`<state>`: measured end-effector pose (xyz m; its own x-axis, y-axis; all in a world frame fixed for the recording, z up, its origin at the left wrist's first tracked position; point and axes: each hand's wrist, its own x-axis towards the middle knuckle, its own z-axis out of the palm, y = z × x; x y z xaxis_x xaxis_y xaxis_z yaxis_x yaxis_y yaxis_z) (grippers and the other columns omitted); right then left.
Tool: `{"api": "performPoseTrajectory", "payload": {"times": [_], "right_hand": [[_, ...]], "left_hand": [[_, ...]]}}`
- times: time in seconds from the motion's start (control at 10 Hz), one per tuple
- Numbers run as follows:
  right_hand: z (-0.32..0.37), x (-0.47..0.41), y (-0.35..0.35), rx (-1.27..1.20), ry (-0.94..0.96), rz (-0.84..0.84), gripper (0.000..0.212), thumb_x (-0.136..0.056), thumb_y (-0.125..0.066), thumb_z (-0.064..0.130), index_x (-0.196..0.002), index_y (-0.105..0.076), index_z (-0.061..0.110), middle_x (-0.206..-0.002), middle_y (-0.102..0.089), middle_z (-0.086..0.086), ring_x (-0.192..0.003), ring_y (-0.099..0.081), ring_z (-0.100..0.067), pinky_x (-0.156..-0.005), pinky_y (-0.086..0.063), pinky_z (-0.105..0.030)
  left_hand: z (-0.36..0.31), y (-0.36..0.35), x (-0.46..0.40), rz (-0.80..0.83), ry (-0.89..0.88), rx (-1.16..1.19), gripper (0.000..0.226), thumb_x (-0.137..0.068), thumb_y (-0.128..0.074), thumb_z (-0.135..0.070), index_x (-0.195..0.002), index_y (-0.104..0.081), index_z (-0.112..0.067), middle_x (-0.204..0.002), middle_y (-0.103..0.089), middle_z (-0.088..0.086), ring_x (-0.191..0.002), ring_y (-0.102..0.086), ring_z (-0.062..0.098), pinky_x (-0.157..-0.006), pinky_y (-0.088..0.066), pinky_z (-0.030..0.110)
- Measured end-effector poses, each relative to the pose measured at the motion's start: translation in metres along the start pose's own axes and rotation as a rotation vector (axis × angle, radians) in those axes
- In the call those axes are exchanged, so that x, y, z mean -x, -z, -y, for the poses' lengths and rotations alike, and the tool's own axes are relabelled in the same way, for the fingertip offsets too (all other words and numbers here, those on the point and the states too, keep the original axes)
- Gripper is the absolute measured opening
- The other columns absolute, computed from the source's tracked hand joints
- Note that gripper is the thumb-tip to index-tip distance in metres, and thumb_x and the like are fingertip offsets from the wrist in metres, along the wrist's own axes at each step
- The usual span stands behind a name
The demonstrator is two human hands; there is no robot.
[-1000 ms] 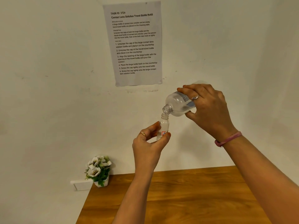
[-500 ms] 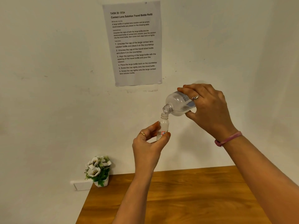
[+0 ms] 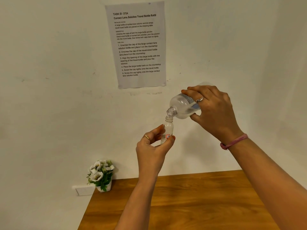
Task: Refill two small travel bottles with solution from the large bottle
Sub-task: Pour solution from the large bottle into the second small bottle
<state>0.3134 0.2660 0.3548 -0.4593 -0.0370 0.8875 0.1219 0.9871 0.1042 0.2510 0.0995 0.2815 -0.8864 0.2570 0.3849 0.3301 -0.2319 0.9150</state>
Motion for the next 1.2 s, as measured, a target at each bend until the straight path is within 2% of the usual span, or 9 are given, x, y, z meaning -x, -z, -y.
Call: {"api": "performPoseTrajectory", "payload": {"times": [0.6, 0.8, 1.2], "right_hand": [[0.0001, 0.0001, 0.0018, -0.002, -0.002, 0.005, 0.060, -0.066, -0.081, 0.010, -0.122, -0.060, 0.015, -0.119, -0.063, -0.007, -0.112, -0.056, -0.032, -0.081, -0.045, -0.047], [-0.0005, 0.0005, 0.0018, 0.004, -0.007, 0.006, 0.060, -0.067, -0.080, 0.010, -0.123, -0.060, 0.016, -0.120, -0.063, -0.006, -0.113, -0.056, -0.031, -0.082, -0.044, -0.045], [-0.0007, 0.0003, 0.0019, 0.003, -0.006, 0.005, 0.060, -0.067, -0.081, 0.010, -0.123, -0.060, 0.015, -0.120, -0.063, -0.007, -0.112, -0.056, -0.033, -0.082, -0.045, -0.047]], "left_hand": [[0.0001, -0.0023, 0.0012, -0.004, 0.002, -0.001, 0.036, -0.070, -0.081, -0.017, -0.102, -0.070, -0.028, -0.097, -0.072, -0.010, -0.088, -0.064, -0.003, -0.060, -0.044, 0.001], [-0.0005, -0.0020, 0.0015, -0.006, -0.001, 0.004, 0.034, -0.070, -0.081, -0.017, -0.098, -0.069, -0.033, -0.095, -0.072, -0.012, -0.087, -0.064, -0.004, -0.060, -0.044, 0.001], [0.0009, -0.0019, 0.0008, -0.008, 0.002, 0.011, 0.036, -0.070, -0.081, -0.017, -0.102, -0.071, -0.029, -0.096, -0.072, -0.011, -0.088, -0.064, -0.003, -0.061, -0.044, 0.002]]}}
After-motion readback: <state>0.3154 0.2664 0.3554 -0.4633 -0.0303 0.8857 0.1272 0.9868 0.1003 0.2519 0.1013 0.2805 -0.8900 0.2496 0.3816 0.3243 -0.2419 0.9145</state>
